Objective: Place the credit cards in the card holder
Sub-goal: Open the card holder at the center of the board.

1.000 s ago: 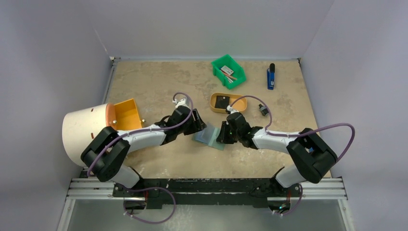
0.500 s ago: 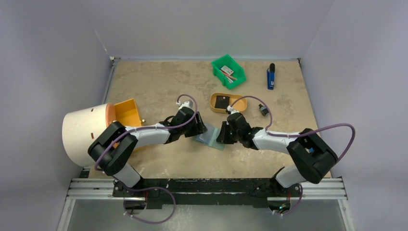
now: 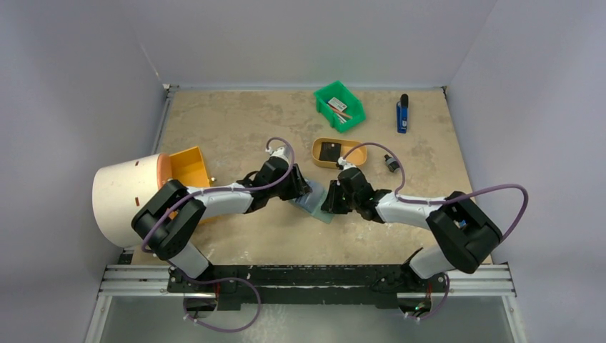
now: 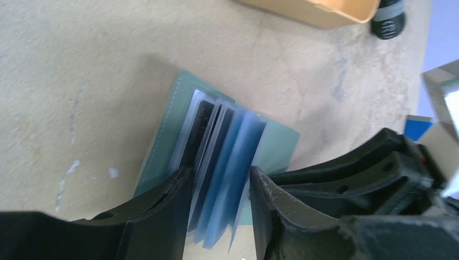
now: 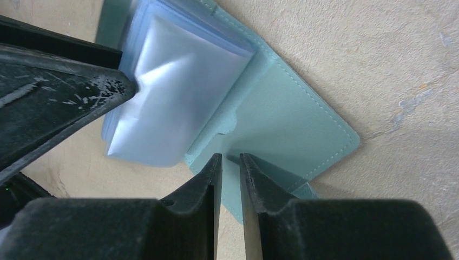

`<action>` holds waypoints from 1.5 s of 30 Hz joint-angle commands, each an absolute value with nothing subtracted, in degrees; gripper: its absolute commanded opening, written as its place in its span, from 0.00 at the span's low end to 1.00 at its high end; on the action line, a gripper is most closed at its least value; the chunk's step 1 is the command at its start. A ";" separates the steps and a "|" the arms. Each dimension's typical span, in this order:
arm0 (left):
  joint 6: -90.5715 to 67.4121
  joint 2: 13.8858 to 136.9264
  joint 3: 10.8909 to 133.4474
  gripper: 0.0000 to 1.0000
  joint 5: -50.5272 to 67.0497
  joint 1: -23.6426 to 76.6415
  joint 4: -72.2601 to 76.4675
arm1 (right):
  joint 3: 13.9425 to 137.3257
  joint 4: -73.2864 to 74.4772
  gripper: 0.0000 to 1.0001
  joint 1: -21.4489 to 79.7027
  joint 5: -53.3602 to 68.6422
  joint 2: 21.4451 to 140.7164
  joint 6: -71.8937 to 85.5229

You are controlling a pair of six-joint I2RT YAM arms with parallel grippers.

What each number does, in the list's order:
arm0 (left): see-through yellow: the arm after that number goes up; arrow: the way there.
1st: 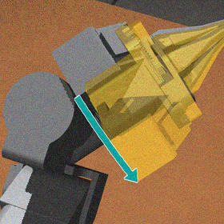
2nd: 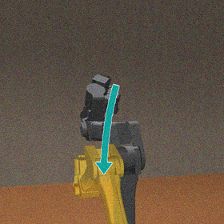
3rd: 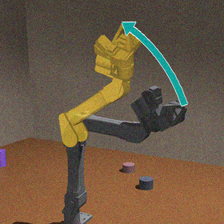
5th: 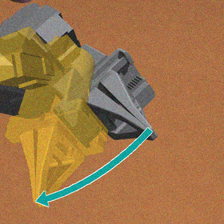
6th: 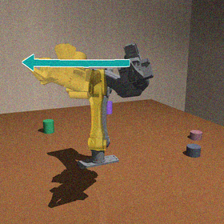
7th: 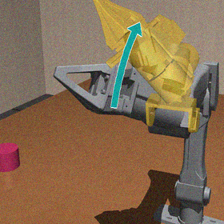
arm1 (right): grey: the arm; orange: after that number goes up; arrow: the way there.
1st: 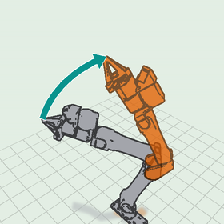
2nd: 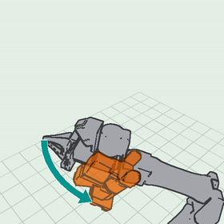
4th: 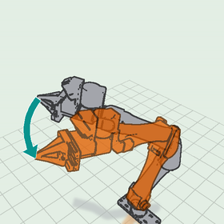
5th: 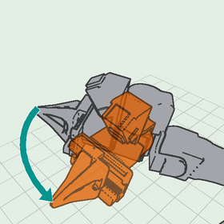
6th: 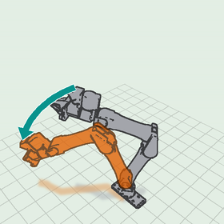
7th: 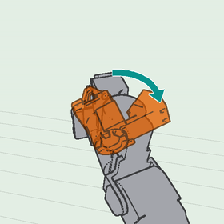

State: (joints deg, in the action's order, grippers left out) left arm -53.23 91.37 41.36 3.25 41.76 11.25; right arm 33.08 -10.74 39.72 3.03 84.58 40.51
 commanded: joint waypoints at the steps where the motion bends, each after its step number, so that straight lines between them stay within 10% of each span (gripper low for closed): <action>1: -55.99 90.54 42.12 0.39 11.39 42.72 19.86 | 30.10 -6.22 0.23 38.79 -1.73 85.97 39.25; 24: -56.37 96.25 44.32 0.31 11.89 43.64 21.34 | 24.05 -5.63 0.38 35.00 4.35 74.12 47.05; 45: -52.60 98.57 47.01 0.00 0.18 44.95 7.61 | 22.48 -5.18 0.45 23.44 10.49 69.32 49.29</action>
State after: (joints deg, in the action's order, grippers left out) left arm -53.87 97.67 45.12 1.69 44.47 8.16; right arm 22.72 -10.15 24.86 12.99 72.18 48.64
